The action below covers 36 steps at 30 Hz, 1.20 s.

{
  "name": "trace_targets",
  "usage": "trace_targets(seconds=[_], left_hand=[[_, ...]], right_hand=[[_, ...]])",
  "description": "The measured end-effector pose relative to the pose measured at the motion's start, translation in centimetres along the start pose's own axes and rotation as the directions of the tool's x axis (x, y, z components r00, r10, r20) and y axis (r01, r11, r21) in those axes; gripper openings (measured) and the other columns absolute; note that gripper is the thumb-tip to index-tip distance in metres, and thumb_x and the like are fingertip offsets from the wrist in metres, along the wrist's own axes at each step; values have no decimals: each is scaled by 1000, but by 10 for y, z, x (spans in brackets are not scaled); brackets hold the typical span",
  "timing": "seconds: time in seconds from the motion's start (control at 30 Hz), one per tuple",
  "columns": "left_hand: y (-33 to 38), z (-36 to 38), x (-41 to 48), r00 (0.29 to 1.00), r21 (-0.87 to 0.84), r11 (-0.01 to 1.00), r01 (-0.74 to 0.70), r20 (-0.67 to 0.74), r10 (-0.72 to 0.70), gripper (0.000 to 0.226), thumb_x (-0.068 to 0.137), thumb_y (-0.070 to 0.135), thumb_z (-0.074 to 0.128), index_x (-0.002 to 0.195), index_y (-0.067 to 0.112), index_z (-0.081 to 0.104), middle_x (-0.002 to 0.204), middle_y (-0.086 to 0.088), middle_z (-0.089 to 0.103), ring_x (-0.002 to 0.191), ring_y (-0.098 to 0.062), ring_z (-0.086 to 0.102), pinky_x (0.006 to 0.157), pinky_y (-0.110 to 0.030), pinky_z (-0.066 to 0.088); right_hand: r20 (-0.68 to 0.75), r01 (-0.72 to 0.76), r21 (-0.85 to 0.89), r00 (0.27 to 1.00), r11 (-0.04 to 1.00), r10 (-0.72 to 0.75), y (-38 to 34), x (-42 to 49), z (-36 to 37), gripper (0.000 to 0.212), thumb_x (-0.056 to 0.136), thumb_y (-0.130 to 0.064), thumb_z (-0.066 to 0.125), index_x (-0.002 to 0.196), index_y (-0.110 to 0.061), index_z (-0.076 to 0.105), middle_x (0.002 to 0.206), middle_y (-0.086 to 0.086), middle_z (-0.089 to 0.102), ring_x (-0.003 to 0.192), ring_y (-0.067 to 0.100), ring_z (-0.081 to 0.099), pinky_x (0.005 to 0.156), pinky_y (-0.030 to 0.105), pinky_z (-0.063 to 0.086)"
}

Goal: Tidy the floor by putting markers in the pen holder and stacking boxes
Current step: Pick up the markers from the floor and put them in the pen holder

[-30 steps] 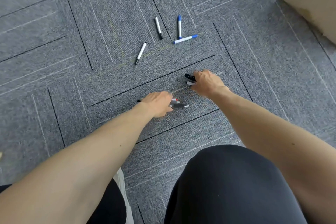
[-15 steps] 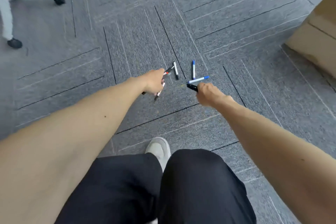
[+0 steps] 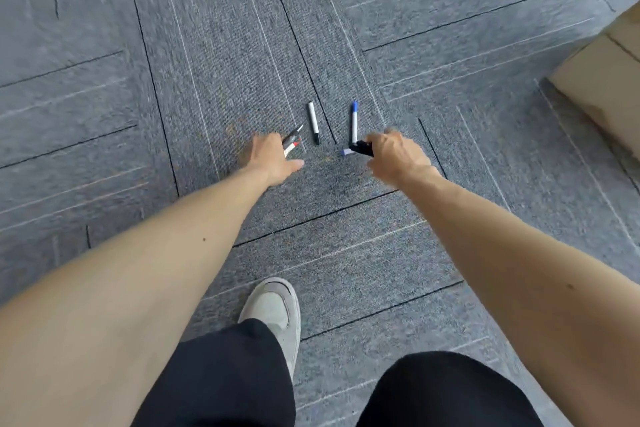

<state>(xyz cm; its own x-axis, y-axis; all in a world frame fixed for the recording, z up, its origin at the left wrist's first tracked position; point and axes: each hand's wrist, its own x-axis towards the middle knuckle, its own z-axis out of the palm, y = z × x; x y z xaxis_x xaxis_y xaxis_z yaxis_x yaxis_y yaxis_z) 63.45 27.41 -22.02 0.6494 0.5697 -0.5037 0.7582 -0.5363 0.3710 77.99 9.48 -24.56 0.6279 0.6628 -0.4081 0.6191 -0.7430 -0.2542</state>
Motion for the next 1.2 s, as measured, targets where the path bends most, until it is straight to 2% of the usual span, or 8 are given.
trace_targets(seconds=[0.2, 0.37, 0.53, 0.67, 0.8, 0.9, 1.03, 1.2], left_hand=[[-12, 16, 16, 999, 88, 995, 50, 13, -51, 37, 84, 37, 76, 94, 9, 53, 94, -9, 62, 84, -27, 65, 79, -41, 58], [-12, 19, 24, 999, 149, 988, 38, 32, -43, 16, 96, 26, 61, 97, 10, 56, 80, -2, 53, 61, -15, 51, 51, -26, 40], [0, 12, 39, 1000, 63, 998, -14, 5, 14, 12, 101, 13, 46, 109, 7, 52, 85, -6, 52, 67, -20, 54, 65, -40, 58], [19, 6, 49, 999, -12, 999, -39, -36, 39, 17, 101, 16, 50, 115, 7, 49, 89, -5, 53, 77, -23, 63, 64, -36, 56], [43, 7, 61, 996, -169, 986, 1, -86, -16, 22, 102, 19, 51, 120, 6, 50, 99, -9, 57, 83, -26, 64, 68, -37, 55], [48, 9, 74, 987, -146, 989, 37, -149, -59, 29, 101, 29, 53, 116, 4, 52, 97, -8, 53, 76, -21, 52, 63, -32, 43], [51, 15, 85, 988, -102, 991, 85, -116, -97, 30, 95, 35, 63, 105, 9, 52, 82, -2, 43, 63, -13, 38, 50, -25, 29], [54, 16, 88, 995, -105, 994, 42, -84, -51, 15, 97, 20, 58, 104, 6, 58, 79, -2, 49, 60, -15, 47, 49, -28, 40]], right_hand=[[-53, -2, -52, 999, 999, -1, 0, 18, 20, 27, 94, -13, 58, 120, -12, 49, 111, 19, 53, 76, 28, 64, 68, 43, 61], [-45, -2, -143, 999, 990, -4, -3, 15, 6, 37, 93, -26, 63, 125, -13, 49, 108, 15, 53, 72, 22, 63, 65, 37, 60], [-56, 103, -164, 992, 981, -113, -4, 21, 3, 42, 95, -28, 59, 134, -22, 44, 114, 18, 49, 68, 20, 60, 62, 35, 59], [-40, 116, -207, 991, 971, -127, -8, 20, 1, 31, 104, -26, 42, 134, -25, 48, 113, 17, 49, 56, 13, 48, 59, 27, 52], [-1, 125, -224, 992, 967, -129, -5, 14, -2, 29, 105, -21, 39, 132, -14, 47, 115, 17, 52, 71, 19, 60, 69, 31, 57], [-7, 118, -163, 993, 980, -121, -5, 13, -6, 23, 103, -15, 40, 120, -5, 52, 96, 10, 56, 60, 12, 51, 61, 26, 45], [49, 55, -31, 997, 998, -53, 0, 15, -8, 19, 101, -12, 44, 114, -3, 54, 99, 11, 62, 67, 18, 57, 57, 23, 45], [141, -101, 260, 988, 960, 66, 8, 19, -6, 24, 97, -7, 44, 117, -2, 56, 96, 12, 62, 59, 13, 53, 39, 15, 38]])
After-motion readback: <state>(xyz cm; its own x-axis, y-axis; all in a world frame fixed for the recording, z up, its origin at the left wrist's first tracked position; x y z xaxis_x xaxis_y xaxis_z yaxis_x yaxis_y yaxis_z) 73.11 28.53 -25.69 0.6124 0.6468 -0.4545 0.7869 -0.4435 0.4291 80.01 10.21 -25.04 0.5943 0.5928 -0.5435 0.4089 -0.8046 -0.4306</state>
